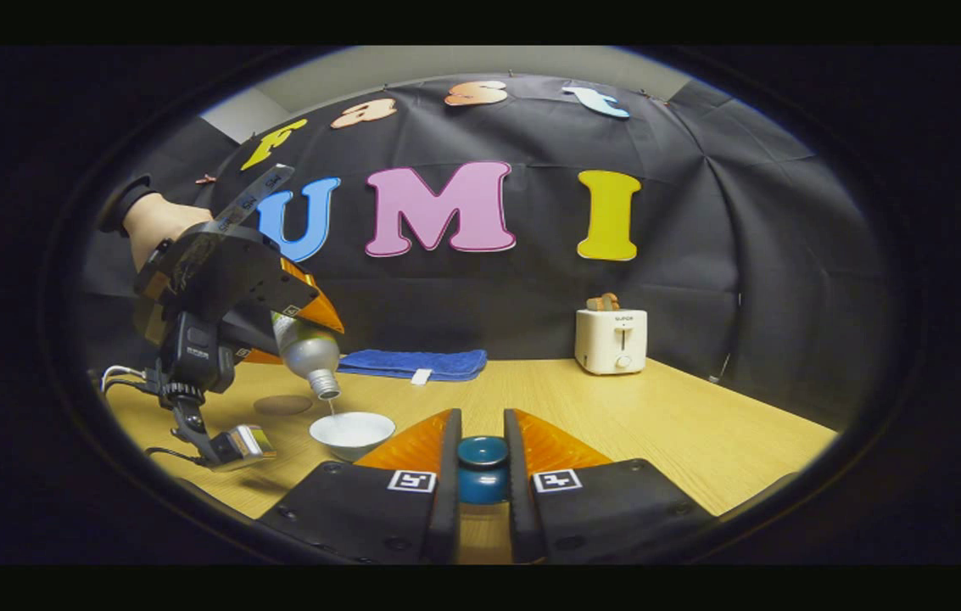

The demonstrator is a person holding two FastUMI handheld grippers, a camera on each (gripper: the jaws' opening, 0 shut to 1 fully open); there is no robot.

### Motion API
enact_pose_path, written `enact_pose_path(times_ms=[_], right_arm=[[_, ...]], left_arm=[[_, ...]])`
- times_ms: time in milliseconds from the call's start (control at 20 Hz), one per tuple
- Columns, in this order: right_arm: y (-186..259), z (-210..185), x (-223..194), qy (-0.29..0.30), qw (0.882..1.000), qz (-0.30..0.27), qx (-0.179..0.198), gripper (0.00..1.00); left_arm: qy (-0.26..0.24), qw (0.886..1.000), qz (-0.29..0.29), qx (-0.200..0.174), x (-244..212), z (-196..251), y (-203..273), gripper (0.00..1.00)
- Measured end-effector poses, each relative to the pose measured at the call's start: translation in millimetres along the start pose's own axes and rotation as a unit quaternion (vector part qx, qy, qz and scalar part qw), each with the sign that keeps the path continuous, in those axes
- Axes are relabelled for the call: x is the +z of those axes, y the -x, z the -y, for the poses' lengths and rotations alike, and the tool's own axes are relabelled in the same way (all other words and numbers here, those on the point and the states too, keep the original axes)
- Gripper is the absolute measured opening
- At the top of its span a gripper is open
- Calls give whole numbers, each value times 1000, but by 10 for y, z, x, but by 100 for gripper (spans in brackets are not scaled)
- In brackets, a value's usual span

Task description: Open the teacup lid with one hand, grasp the water bottle and pour water into the teacup with the other hand; after pouring, place the water bottle on the coaster and then close the teacup lid.

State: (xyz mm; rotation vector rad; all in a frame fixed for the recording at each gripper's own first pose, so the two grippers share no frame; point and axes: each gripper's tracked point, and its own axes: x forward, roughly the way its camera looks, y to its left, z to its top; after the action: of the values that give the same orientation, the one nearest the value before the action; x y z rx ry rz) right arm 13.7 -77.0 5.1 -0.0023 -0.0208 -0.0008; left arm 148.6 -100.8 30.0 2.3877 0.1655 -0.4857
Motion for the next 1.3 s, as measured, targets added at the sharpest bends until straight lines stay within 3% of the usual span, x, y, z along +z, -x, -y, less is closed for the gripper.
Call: enact_pose_path(times_ms=[50, 100, 450, 500, 650, 750, 800, 1050, 1100, 1150, 1300], right_arm=[[-5, 3, -1, 0, 1000, 0, 0, 23], [-6, 2, -2, 0, 1000, 0, 0, 27], [-4, 3, -1, 0, 1000, 0, 0, 27], [-3, 5, -2, 0, 1000, 0, 0, 23], [-4, 5, -1, 0, 1000, 0, 0, 27], [-3, 1, 1, 0, 1000, 0, 0, 23], [-4, 5, -1, 0, 1000, 0, 0, 27], [-10, 39, -3, 0, 1000, 0, -9, 23], [-11, 57, -1, 0, 1000, 1, -12, 27], [-17, 63, -2, 0, 1000, 1, -15, 23], [-9, 64, -3, 0, 1000, 0, -17, 27]], left_arm=[[-1, 1000, -1, 1, -2, -3, -5, 80], [-2, 1000, -2, 3, -7, -11, -3, 80], [8, 1000, 3, 13, 10, -18, 9, 80], [8, 1000, 4, 16, 21, -16, 17, 80], [11, 1000, 7, 24, 24, -22, 32, 80], [26, 999, 11, 32, 31, -13, 53, 80], [39, 998, 12, 42, 14, -27, 77, 79], [150, 985, 40, 76, 54, 18, 231, 79], [177, 979, 43, 89, 32, 25, 279, 79], [206, 973, 45, 97, 16, 58, 313, 79], [299, 945, 51, 122, -103, 177, 467, 79]])
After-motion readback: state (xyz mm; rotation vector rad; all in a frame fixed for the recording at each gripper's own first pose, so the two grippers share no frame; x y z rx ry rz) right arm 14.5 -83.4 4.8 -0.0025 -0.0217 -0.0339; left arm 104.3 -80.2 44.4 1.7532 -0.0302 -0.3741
